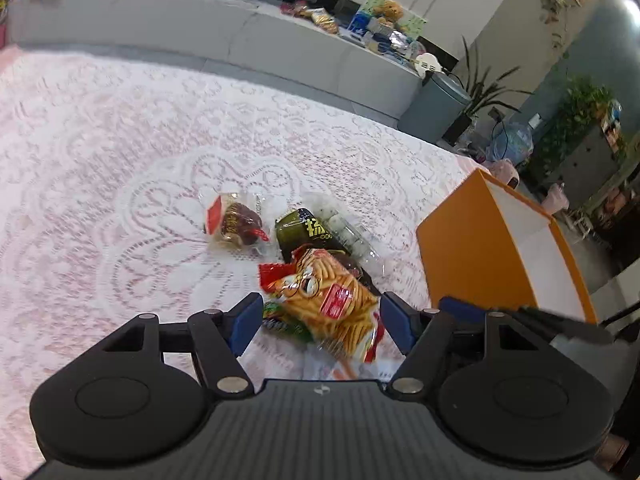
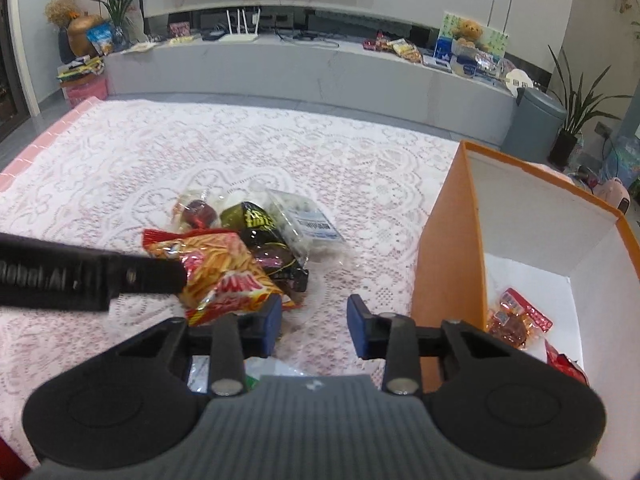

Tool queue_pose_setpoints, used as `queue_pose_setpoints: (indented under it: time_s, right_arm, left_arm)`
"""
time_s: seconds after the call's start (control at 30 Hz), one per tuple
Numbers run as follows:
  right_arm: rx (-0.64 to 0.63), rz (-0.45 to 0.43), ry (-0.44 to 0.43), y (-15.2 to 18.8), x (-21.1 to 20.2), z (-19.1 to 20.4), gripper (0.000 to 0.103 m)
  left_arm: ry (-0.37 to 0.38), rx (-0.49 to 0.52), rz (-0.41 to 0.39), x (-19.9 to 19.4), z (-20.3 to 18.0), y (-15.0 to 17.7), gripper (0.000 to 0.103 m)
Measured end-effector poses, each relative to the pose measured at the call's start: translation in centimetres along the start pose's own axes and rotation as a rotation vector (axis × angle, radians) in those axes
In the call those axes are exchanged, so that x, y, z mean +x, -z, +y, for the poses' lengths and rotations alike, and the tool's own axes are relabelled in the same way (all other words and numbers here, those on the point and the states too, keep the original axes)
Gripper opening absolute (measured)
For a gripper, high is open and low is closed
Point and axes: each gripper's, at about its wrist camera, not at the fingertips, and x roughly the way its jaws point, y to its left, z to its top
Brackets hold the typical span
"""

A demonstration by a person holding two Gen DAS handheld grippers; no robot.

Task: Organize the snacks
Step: 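Move both open grippers back toward the remaining snack pile, then grasp the orange chip bag with the left gripper while the right gripper grasps the white breadstick pack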

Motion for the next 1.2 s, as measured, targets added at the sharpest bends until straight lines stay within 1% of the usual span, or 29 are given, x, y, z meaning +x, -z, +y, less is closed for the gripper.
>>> queue_pose_setpoints:
  time_s: [0.1, 0.17, 0.2, 0.27, 0.33, 0.4, 0.47, 0.53, 0.63, 0.77, 0.87, 0.93, 1.07, 1.13, 1.2]
  right_arm:
    - [0.008, 0.049, -0.01, -0.3, 0.9, 0.2, 0.034]
    - [-0.008, 0.059, 0.01, -0.3, 1.1, 0.6, 0.034]
    - [-0.013, 0.063, 0.022, -0.3, 1.2, 0.7, 0.034]
    - [0.005, 0.066, 0.014, -0.3, 1.4, 0.7, 0.034]
    - [0.025, 0.07, 0.003, -0.2, 1.7, 0.6, 0.034]
    - [0.036, 0.078, 0.001, 0.1, 2.0, 0.7, 0.034]
    - [0.046, 0.085, -0.003, 0.3, 2.1, 0.8, 0.034]
    - [0.058, 0.092, -0.012, 0.6, 2.3, 0.8, 0.034]
    - [0.055, 0.105, -0.019, 1.1, 2.4, 0.9, 0.034]
    - [0.045, 0.122, -0.047, 1.5, 2.3, 0.9, 0.035]
    - [0.031, 0.142, -0.066, 1.7, 2.2, 1.0, 0.041]
    - [0.012, 0.153, -0.076, 1.7, 2.0, 1.0, 0.044]
    - [-0.026, 0.179, -0.114, 1.9, 1.5, 0.9, 0.048]
    - [-0.041, 0.179, -0.135, 2.3, 1.2, 0.9, 0.049]
    - [-0.068, 0.167, -0.143, 2.7, 0.9, 1.2, 0.057]
  left_arm:
    - [0.003, -0.038, 0.023, 1.4, 0.2, -0.3, 0.079]
    - [0.025, -0.041, 0.022, 2.0, 0.0, -0.5, 0.079]
    - [0.023, -0.037, 0.026, 2.4, -0.1, -0.6, 0.079]
    - [0.001, -0.028, 0.034, 3.0, -0.3, -0.7, 0.079]
    - [-0.001, -0.037, 0.058, 3.7, -0.3, -0.6, 0.074]
    - [0.014, -0.04, 0.057, 3.9, -0.2, -0.4, 0.071]
    - [0.022, -0.03, 0.047, 3.8, -0.1, -0.3, 0.062]
    - [0.026, -0.015, 0.037, 3.4, -0.1, -0.3, 0.059]
    - [0.009, 0.024, 0.029, 2.5, -0.2, -0.2, 0.053]
    - [-0.008, 0.062, 0.025, 0.8, -0.1, -0.2, 0.049]
    - [-0.042, 0.112, 0.027, -0.7, -0.2, 0.0, 0.049]
    - [-0.057, 0.128, 0.037, -1.7, 0.0, 0.0, 0.049]
    - [-0.063, 0.162, 0.063, -3.2, 0.8, 0.5, 0.049]
    - [-0.076, 0.192, 0.069, -3.6, 1.2, 1.0, 0.049]
    - [-0.083, 0.211, 0.068, -3.9, 1.7, 1.6, 0.049]
